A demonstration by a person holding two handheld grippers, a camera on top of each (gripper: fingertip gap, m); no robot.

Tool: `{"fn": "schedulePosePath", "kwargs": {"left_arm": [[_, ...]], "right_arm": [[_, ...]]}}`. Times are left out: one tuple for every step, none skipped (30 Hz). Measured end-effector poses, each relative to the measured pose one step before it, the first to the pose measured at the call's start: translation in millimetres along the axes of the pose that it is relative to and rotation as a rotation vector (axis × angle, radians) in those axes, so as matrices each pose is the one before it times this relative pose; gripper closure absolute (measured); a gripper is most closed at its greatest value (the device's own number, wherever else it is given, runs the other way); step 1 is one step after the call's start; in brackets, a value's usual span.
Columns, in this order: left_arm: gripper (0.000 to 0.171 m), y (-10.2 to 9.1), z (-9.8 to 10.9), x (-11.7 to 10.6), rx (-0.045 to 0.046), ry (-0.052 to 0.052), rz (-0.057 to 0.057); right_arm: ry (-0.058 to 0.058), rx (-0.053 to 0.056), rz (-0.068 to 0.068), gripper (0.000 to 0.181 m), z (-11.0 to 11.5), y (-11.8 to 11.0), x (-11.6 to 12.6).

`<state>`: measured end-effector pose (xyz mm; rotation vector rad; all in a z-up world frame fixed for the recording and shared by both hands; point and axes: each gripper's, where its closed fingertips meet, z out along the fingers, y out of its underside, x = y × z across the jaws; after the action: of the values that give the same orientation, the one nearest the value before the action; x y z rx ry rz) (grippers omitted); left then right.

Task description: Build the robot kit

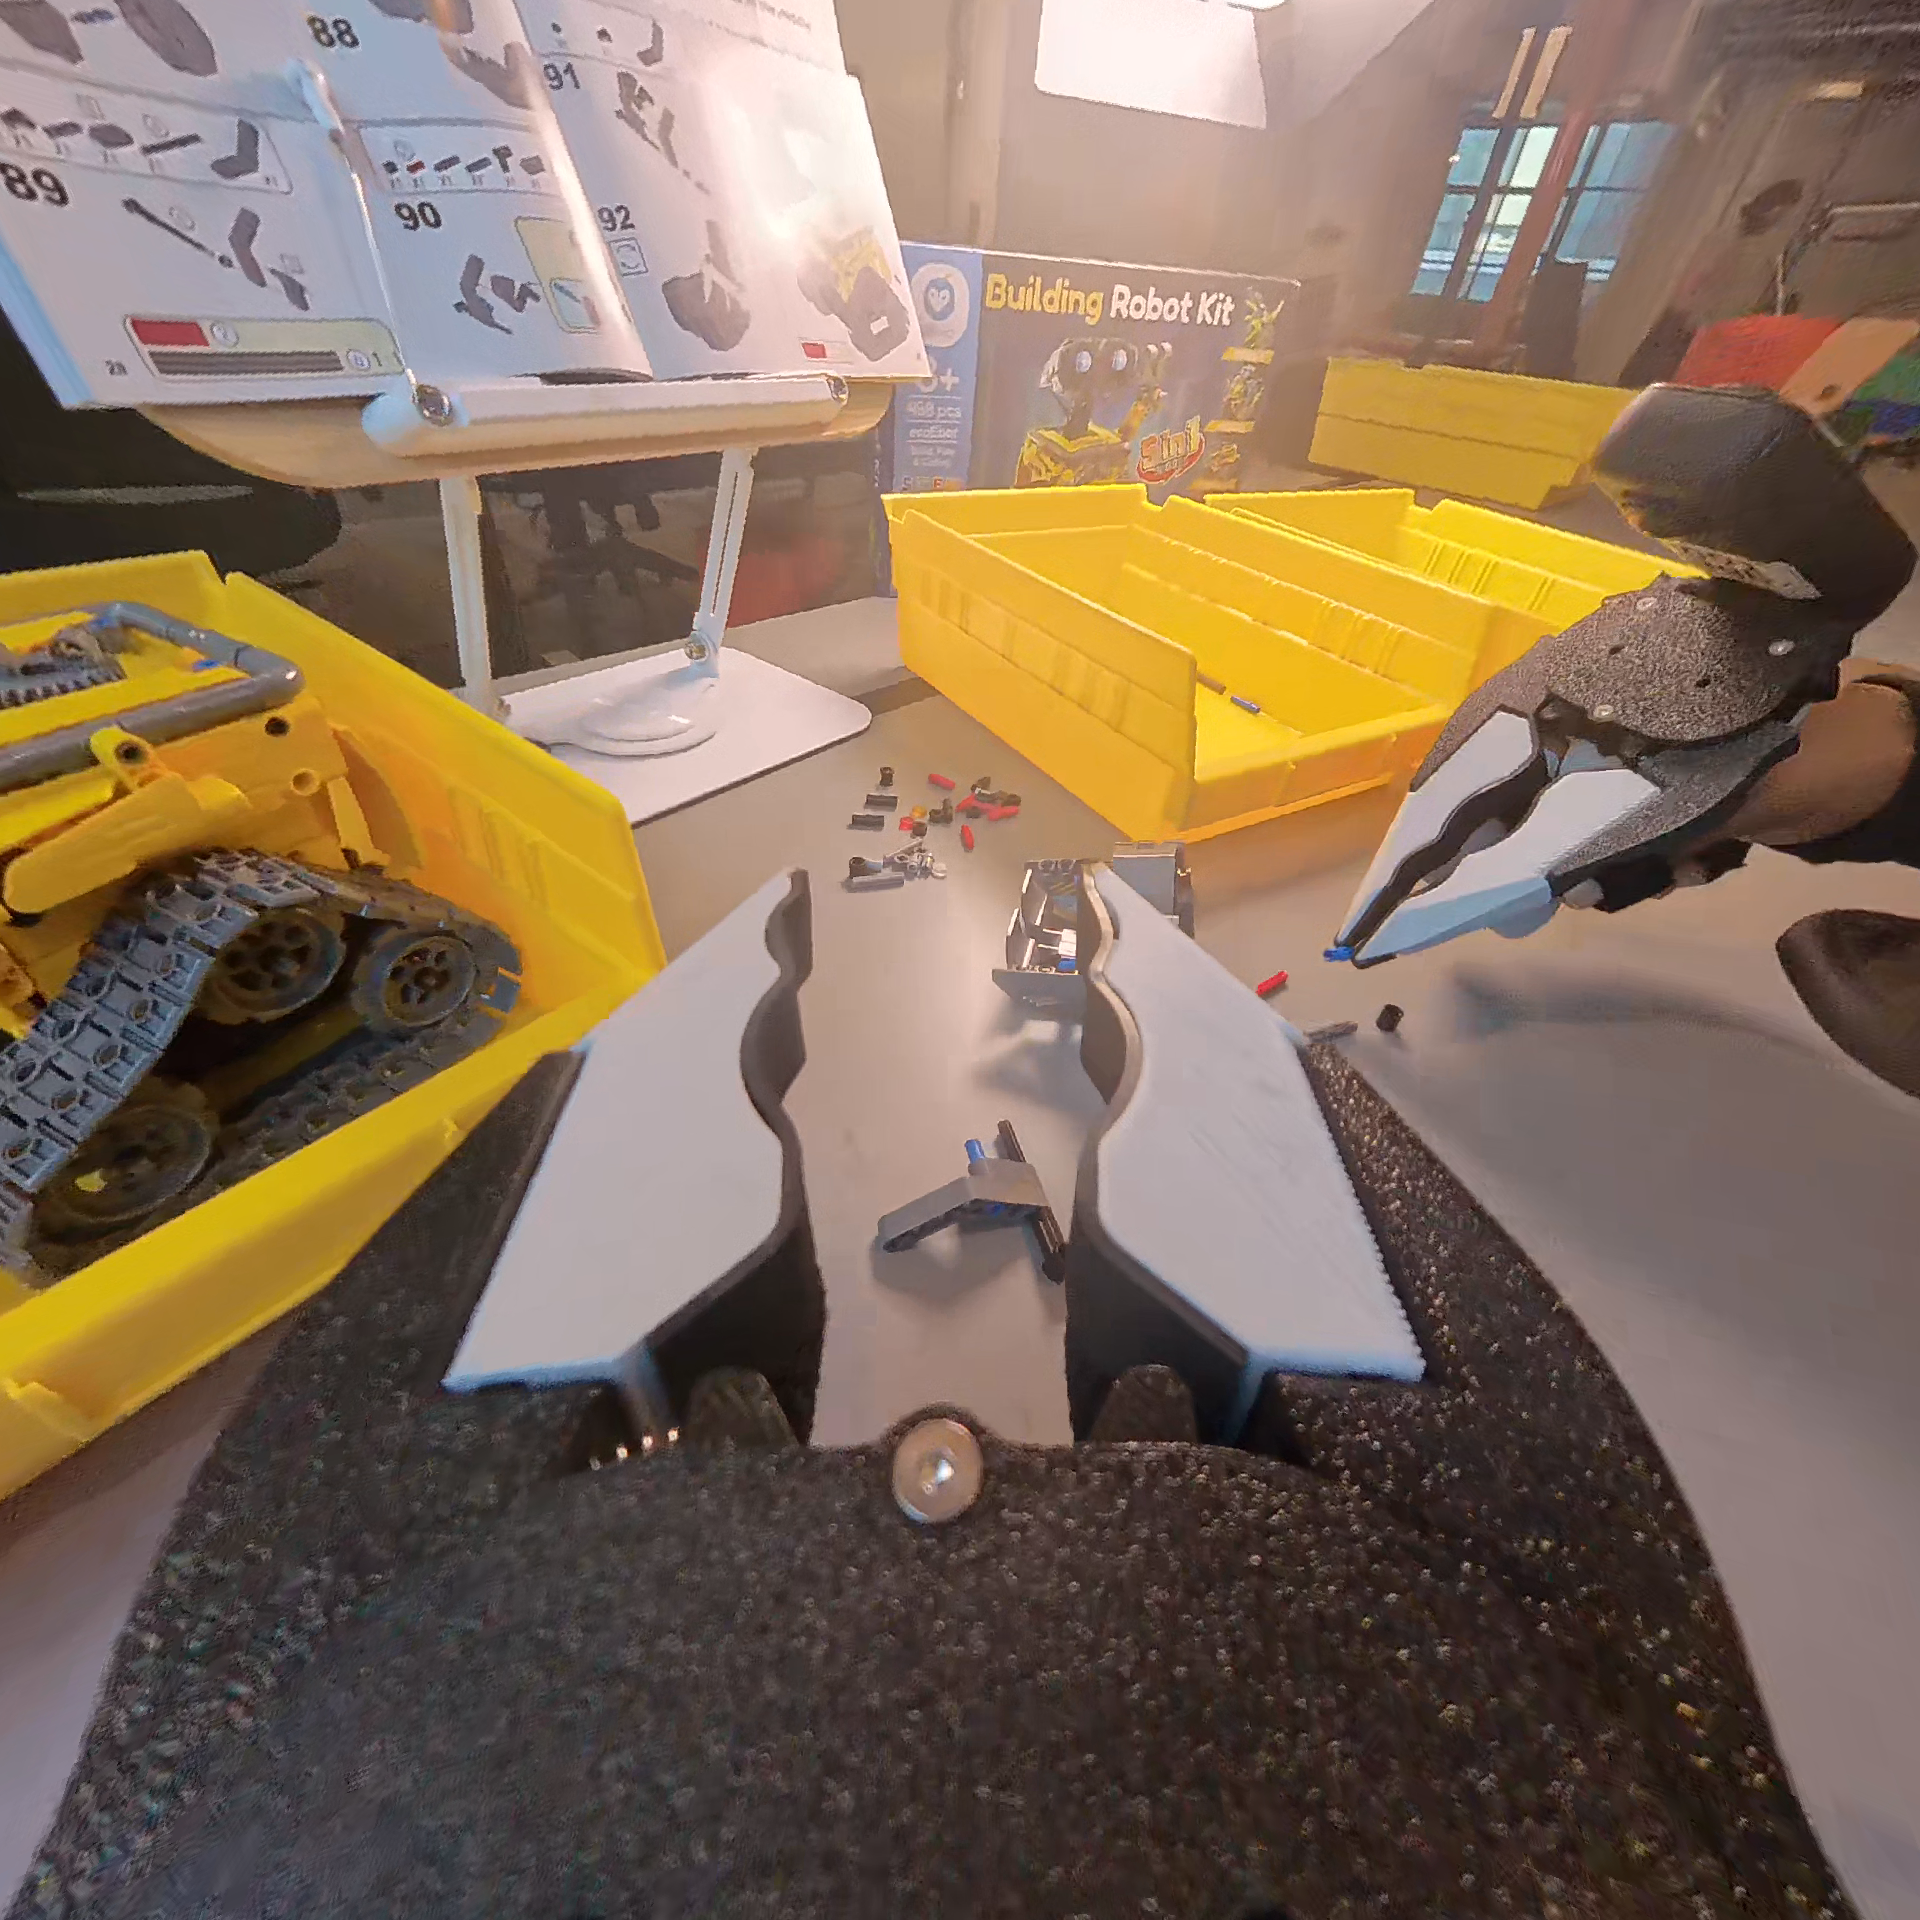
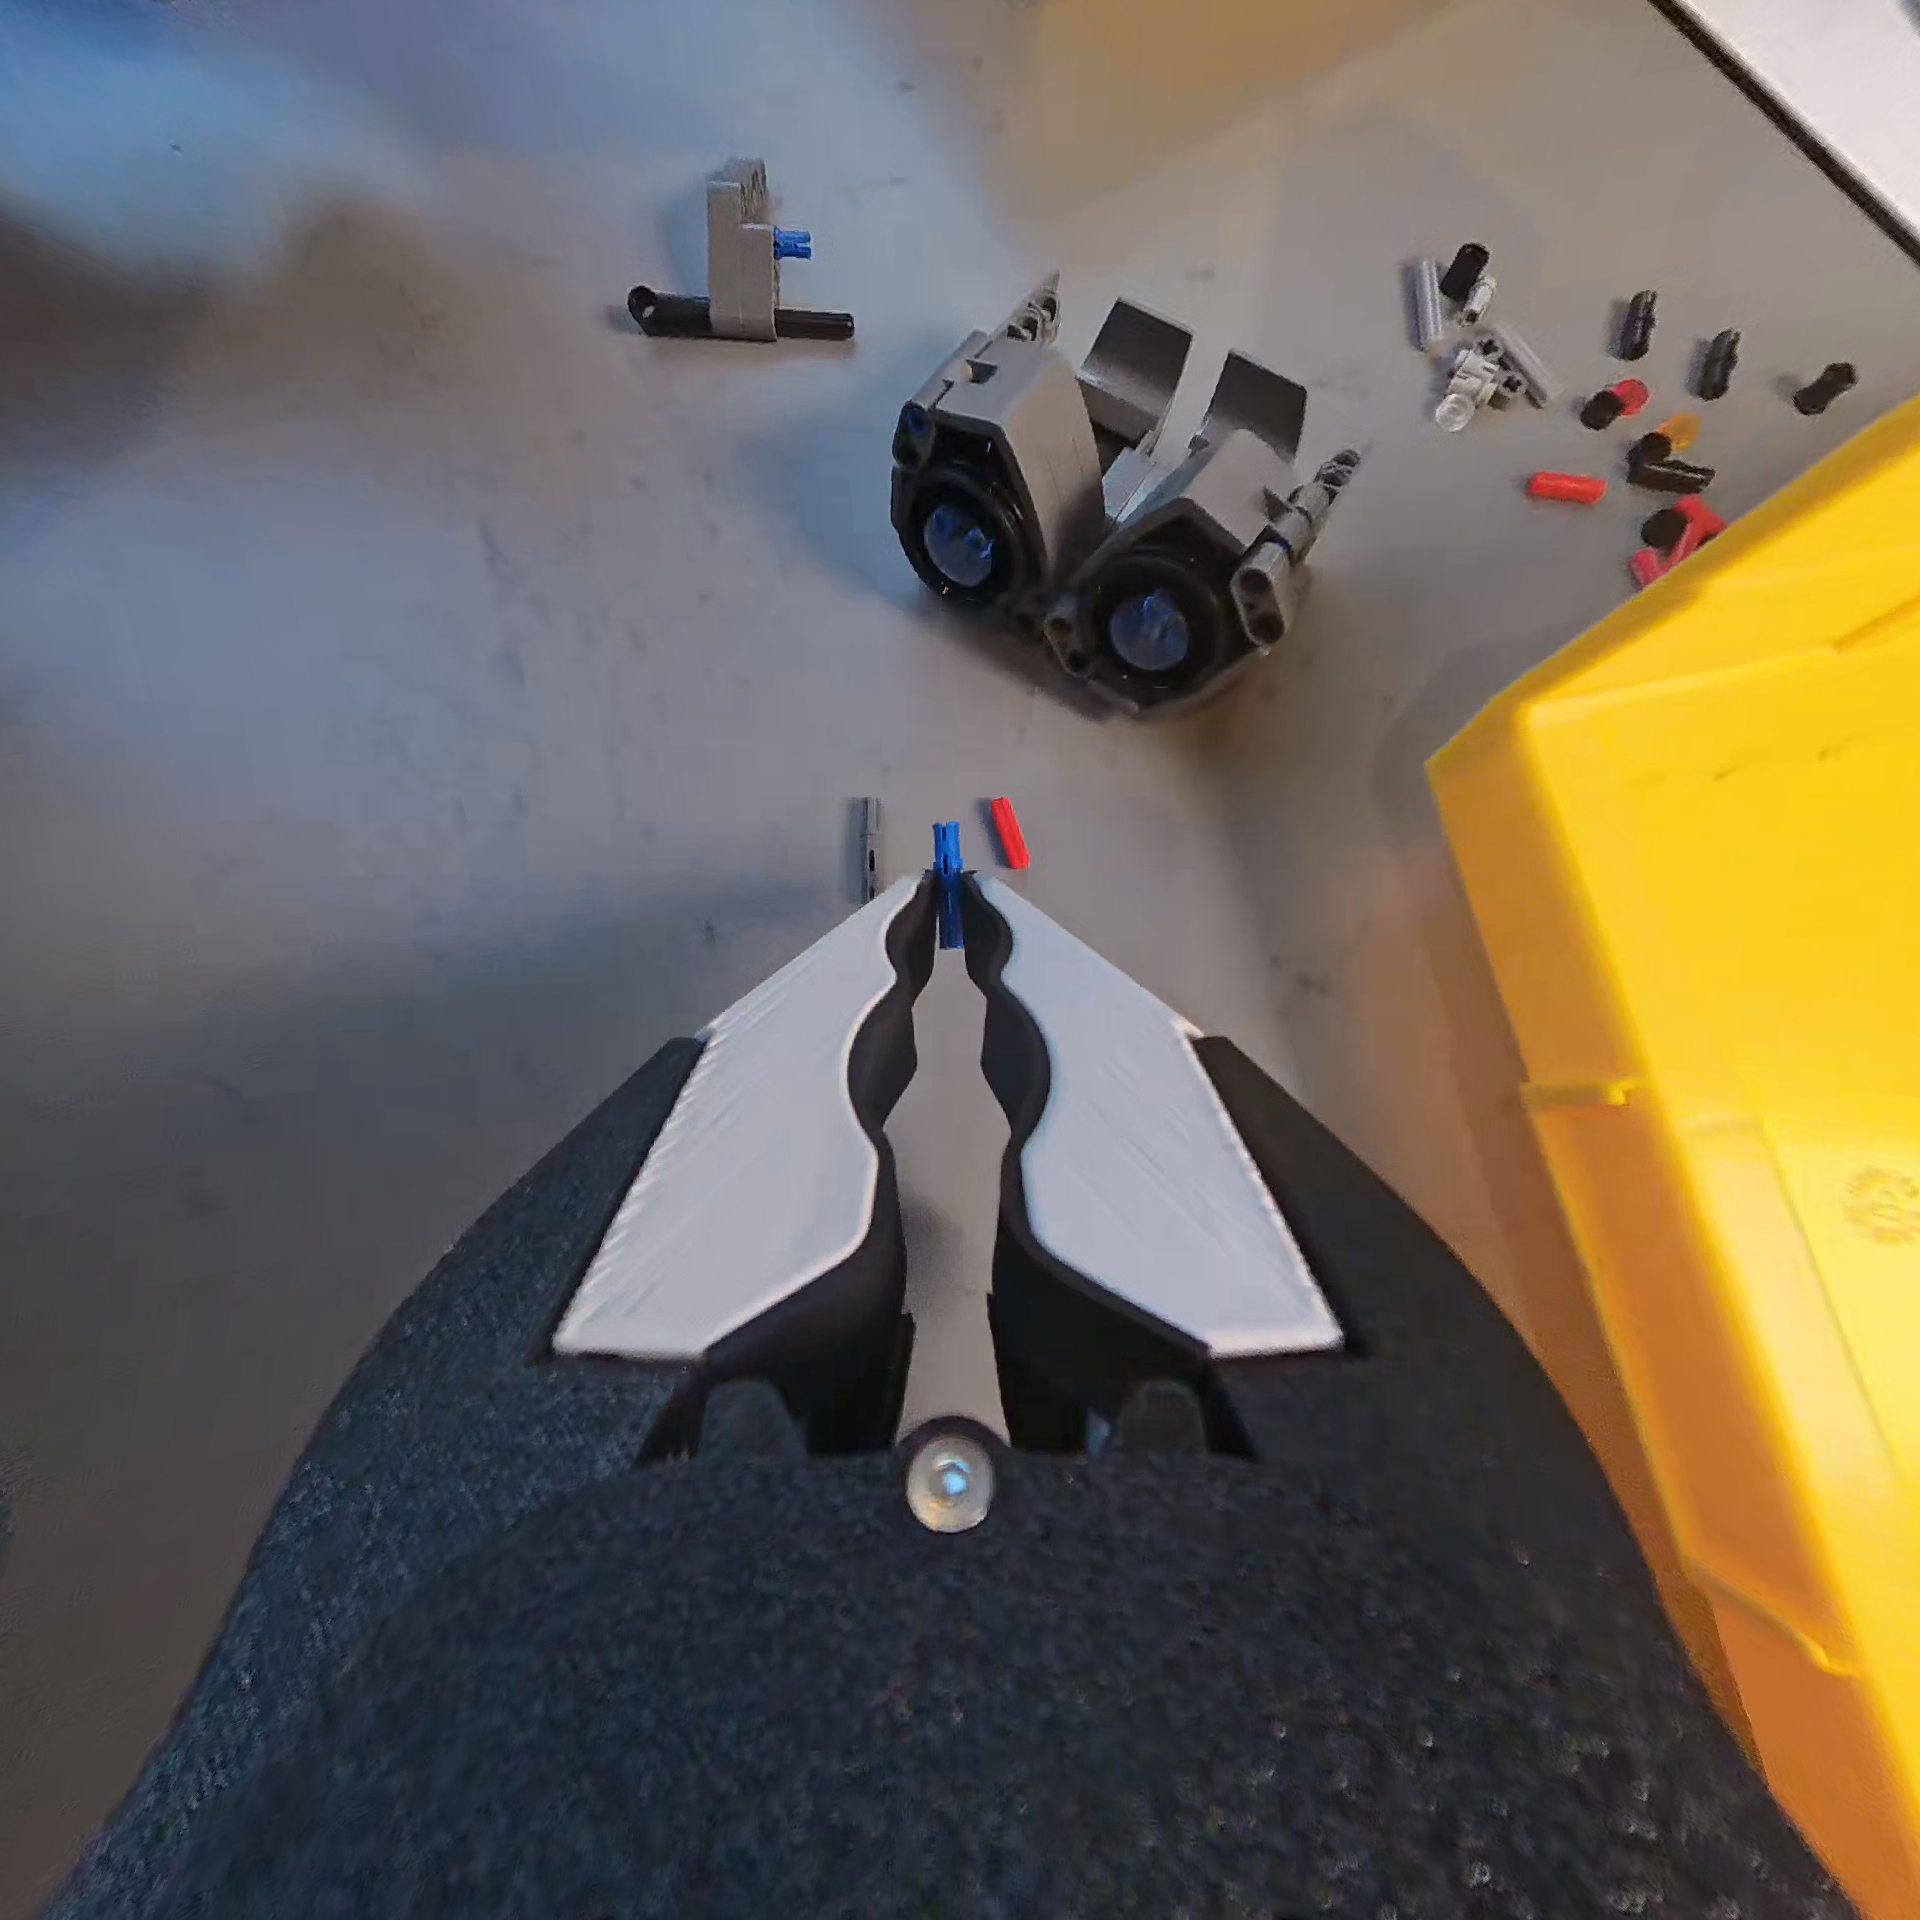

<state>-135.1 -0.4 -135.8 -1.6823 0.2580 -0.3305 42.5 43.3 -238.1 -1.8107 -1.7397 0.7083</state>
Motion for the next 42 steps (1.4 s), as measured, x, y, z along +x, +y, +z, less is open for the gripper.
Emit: {"fn": "schedulePosePath", "kwargs": {"left_arm": [[0.121, 0.99, 0.89, 1.73, -0.0075, -0.0013, 0.0212], [0.12, 1.14, 0.97, 1.92, -0.00861, -0.0007, 0.0175], [0.12, 0.68, 0.83, 2.0, -0.00623, 0.0004, 0.0156], [0.12, 0.2, 0.63, 1.82, -0.00279, -0.0008, 0.0153], [0.119, 0.41, 0.66, 1.27, -0.00322, -0.0023, 0.0138], [0.119, 0.84, 0.62, 0.92, -0.00441, -0.0021, 0.0114], [0.119, 1.14, 0.81, 0.5, -0.00464, -0.0019, 0.008], [0.119, 1.43, 0.74, 0.2, -0.00511, -0.0011, 0.0037], [0.119, 1.66, 0.89, -0.07, -0.00531, 0.0004, -0.0007], [0.119, 1.73, 0.97, -0.17, -0.00512, 0.0014, -0.0034], [0.119, 2.02, 0.95, -0.11, -0.00585, 0.0015, -0.0041], [0.119, 1.85, 0.93, -0.26, -0.0062, 0.0006, -0.0027], [0.119, 1.51, 0.73, -0.03, -0.00498, 0.0003, -0.0006], [0.119, 1.07, 0.65, -0.02, -0.003, 0.0003, 0.0001], [0.118, 0.74, 0.36, 0.15, -0.00242, 0.0007, -0.0001], [0.118, 0.41, 0.31, 0.19, -0.00133, 0.0008, 0.0001], [0.118, 0.36, 0.19, 0.01, -0.00074, 0.0003, -0.0004], [0.118, 0.15, 0.14, -0.09, 0.00019, -0.0006, -0.0004], [0.117, 0.1, 0.06, -0.21, 0.00078, -0.0011, -0.0005], [0.117, 0.04, 0.07, -0.29, 0.00046, -0.001, -0.0011], [0.116, 0.12, 0.06, -0.14, -0.00019, -0.0006, -0.001], [0.116, 0.17, 0.04, -0.16, -0.00056, -0.0004, -0.0005], [0.115, 0.01, 0.11, -0.06, -0.00028, -0.0008, 0.0], [0.115, 0.0, -0.08, 0.07, 0.0001, 0.0003, 0.0002], [0.115, -0.19, 0.06, 0.16, 0.00062, 0.0005, 0.0], [0.115, -0.08, -0.01, 0.01, 0.00061, -0.0006, 0.0005], [0.115, 0.03, 0.08, -0.11, 0.00041, -0.0012, 0.0006], [0.115, 0.16, 0.11, -0.24, 0.00023, -0.001, -0.0003], [0.115, 0.43, 0.2, -0.11, -0.00042, -0.0003, -0.0013], [0.114, 0.66, 0.38, -0.12, -0.00093, -0.0004, -0.0022], [0.114, 0.61, 0.43, -0.26, -0.00062, -0.0001, -0.0029], [0.114, 0.63, 0.37, -0.07, -0.00068, 0.0001, -0.0033], [0.114, 0.74, 0.37, -0.18, -0.00151, 0.0001, -0.0036], [0.114, 0.79, 0.29, -0.19, -0.00183, -0.0007, -0.0032], [0.113, 0.47, 0.23, -0.39, -0.00082, -0.0018, -0.0021], [0.113, 0.24, 0.17, -0.02, 0.00028, -0.0004, -0.0009], [0.112, -0.03, 0.11, 0.27, 0.00083, 0.0007, -0.0011], [0.112, -0.04, 0.2, 0.24, 0.00078, 0.0003, -0.0019], [0.112, 0.28, 0.37, 0.27, -0.00042, 0.0002, -0.0022], [0.112, 0.59, 0.59, 0.57, -0.00246, 0.0019, -0.002], [0.112, 0.99, 0.88, 0.71, -0.00369, 0.0031, -0.0018], [0.112, 1.06, 0.88, 0.86, -0.00423, 0.0036, -0.0018]], "right_arm": [[0.0007, -0.0023, -0.0013, 0.178, 1.28, 1.43, -0.2], [-0.0013, -0.0022, -0.0047, 0.178, 0.77, 0.65, -0.26], [0.0089, -0.0026, -0.0058, 0.178, 0.45, 0.41, 1.74], [0.0091, -0.0028, -0.0072, 0.178, 0.23, 0.51, 2.08], [0.0027, -0.0004, -0.0061, 0.178, 0.33, 0.11, 0.99], [0.0013, 0.0037, -0.002, 0.178, 0.14, -0.38, 0.83], [0.0002, -0.002, -0.0025, 0.178, 0.17, 0.4, 0.7], [0.003, -0.0039, -0.007, 0.178, 0.16, 0.96, 0.99], [0.0077, -0.0045, -0.0067, 0.178, 0.33, 1.23, 1.42], [0.0088, -0.0058, -0.0061, 0.178, 0.46, 1.47, 1.51], [0.0039, -0.0024, -0.0048, 0.178, 0.48, 1.08, 0.53], [-0.0009, -0.0017, -0.0008, 0.178, 0.69, 1.12, -0.23], [-0.0006, -0.0004, 0.0027, 0.178, 0.6, 1.01, -0.13], [-0.0028, -0.0011, 0.0015, 0.178, 0.9, 1.16, -0.57], [0.0041, -0.003, -0.0024, 0.178, 0.96, 1.48, 0.25], [0.0069, -0.0055, -0.0062, 0.178, 1.04, 1.8, 0.59], [-0.0002, -0.0034, -0.0036, 0.178, 1.12, 1.29, -0.38], [-0.0034, 0.0023, 0.0012, 0.178, 0.91, 0.47, -0.72], [-0.002, 0.0053, 0.0031, 0.177, 0.48, -0.25, -0.41], [-0.0008, 0.0044, 0.0027, 0.176, 0.14, -0.24, 0.1], [0.0018, 0.0047, 0.002, 0.174, -0.27, -0.54, 0.66], [0.0012, 0.0052, 0.0012, 0.172, -0.53, -0.74, 0.64], [-0.0034, 0.0083, 0.0016, 0.171, -0.81, -1.09, -0.1], [-0.0023, 0.0086, 0.0032, 0.169, -1.06, -1.28, 0.16], [0.0006, 0.0101, 0.0028, 0.166, -1.25, -1.64, 0.5], [0.0021, 0.0134, 0.0024, 0.165, -2.02, -2.24, 0.8], [0.0036, 0.0219, 0.0043, 0.164, -2.69, -3.62, 1.16], [0.0023, 0.0301, 0.0075, 0.163, -3.51, -5.05, 1.27], [0.0004, 0.0345, 0.0105, 0.161, -4.17, -5.9, 1.08], [0.0017, 0.0373, 0.0123, 0.16, -4.51, -6.44, 1.27], [0.0039, 0.0377, 0.0127, 0.158, -4.81, -6.48, 1.88], [0.0042, 0.0404, 0.0115, 0.158, -5.1, -6.67, 1.87], [0.0058, 0.0414, 0.0126, 0.157, -5.36, -6.66, 2.08], [0.0092, 0.0365, 0.0134, 0.155, -5.26, -5.96, 2.84], [0.0147, 0.0339, 0.0099, 0.154, -5.29, -5.49, 3.7], [0.0222, 0.0312, 0.0056, 0.152, -5.41, -5.28, 4.85], [0.0284, 0.0267, 0.0011, 0.152, -5.49, -5.29, 6.34], [0.0382, 0.0211, -0.0019, 0.152, -5.48, -5.93, 9.12], [0.052, 0.0072, -0.0004, 0.153, -4.59, -6.46, 13.78], [0.0717, -0.0197, 0.0107, 0.153, -2.65, -5.56, 19.79], [0.0721, -0.0454, 0.0211, 0.153, -0.06, -3.99, 22.67], [0.0595, -0.0644, 0.028, 0.153, 3.33, -2.28, 22.7]]}}
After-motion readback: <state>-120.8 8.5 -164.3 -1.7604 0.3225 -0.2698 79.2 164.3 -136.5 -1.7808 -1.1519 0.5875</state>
